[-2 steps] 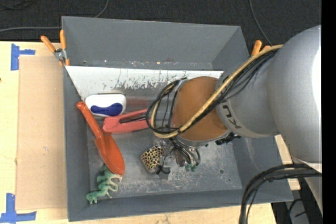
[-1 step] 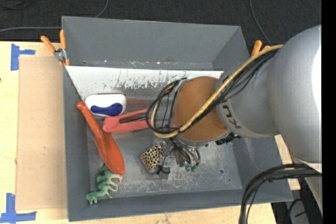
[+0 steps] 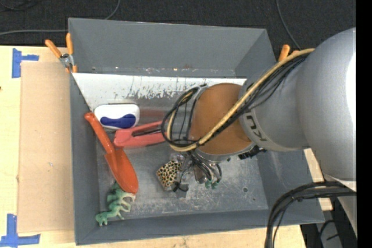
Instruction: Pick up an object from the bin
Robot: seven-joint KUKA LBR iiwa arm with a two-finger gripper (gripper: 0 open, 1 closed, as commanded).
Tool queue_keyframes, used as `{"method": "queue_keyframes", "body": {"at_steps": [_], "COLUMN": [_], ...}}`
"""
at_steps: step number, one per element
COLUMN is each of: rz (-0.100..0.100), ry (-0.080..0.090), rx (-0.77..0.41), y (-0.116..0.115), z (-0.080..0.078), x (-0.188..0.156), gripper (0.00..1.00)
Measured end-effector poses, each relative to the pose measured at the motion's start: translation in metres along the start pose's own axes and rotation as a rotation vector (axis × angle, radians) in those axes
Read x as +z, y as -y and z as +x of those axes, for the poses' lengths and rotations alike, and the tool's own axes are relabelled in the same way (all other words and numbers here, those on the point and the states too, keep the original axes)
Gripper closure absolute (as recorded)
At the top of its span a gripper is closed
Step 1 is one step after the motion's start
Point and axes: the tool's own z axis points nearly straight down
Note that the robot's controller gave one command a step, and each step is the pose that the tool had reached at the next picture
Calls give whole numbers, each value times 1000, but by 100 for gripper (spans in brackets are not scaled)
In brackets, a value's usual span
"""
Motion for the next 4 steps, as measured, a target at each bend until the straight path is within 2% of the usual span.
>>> {"method": "queue_keyframes", "body": {"at_steps": [1,2,3,4], "rz": [-1,2,-2,1], "ry": [3,-11,3,-12], "rx": [-322,-63,-213,-53], "y": [-21,1,-13,4], "z": [-35,-8,-27,-25], "x": [-37,-4,-6,-110], "gripper": [100,100,100,100]}}
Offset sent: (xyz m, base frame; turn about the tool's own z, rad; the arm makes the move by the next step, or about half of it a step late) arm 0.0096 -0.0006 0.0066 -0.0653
